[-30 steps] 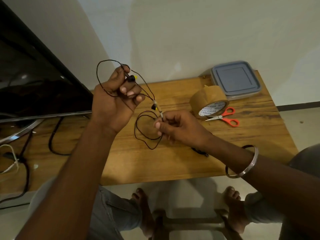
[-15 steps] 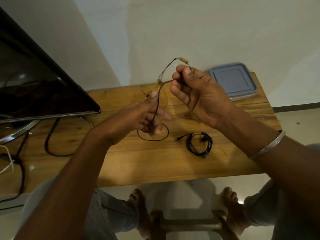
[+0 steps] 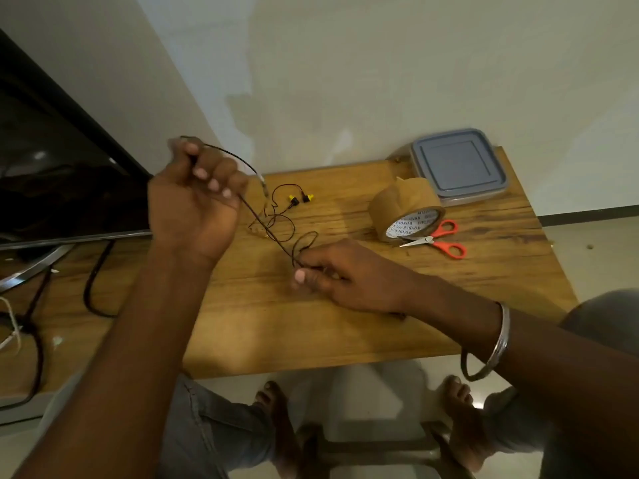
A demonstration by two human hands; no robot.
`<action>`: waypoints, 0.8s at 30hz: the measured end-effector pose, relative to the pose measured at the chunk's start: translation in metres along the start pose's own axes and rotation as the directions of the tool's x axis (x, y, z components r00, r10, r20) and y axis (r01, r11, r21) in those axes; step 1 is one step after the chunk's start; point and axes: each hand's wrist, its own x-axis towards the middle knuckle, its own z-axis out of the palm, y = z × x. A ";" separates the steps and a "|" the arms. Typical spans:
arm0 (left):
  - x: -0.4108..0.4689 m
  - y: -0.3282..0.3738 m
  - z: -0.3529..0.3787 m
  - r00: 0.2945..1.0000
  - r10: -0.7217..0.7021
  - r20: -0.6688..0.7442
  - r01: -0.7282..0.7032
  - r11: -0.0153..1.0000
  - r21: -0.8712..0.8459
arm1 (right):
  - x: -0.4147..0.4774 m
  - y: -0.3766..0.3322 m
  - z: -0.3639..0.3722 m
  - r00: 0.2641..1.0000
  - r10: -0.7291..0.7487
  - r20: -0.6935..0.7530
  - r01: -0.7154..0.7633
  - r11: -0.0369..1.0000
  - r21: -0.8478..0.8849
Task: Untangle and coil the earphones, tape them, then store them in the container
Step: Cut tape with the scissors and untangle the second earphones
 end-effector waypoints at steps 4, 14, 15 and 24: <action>0.001 -0.009 -0.004 0.968 -0.057 -0.243 0.156 0.899 0.410 | 0.008 -0.015 -0.020 0.969 0.204 -0.141 -0.069 0.767 0.638; -0.035 -0.035 0.024 0.731 -0.656 0.189 0.225 0.494 0.840 | 0.011 -0.005 -0.058 0.813 0.524 -0.252 0.134 0.252 0.958; -0.032 -0.034 0.024 0.799 -0.574 0.181 0.259 0.599 0.758 | 0.012 -0.003 -0.054 0.821 0.537 -0.192 0.042 0.278 0.960; -0.001 -0.033 0.003 0.968 -0.089 -0.233 0.167 0.926 0.340 | 0.006 -0.008 -0.010 0.934 0.299 -0.194 -0.216 0.907 0.361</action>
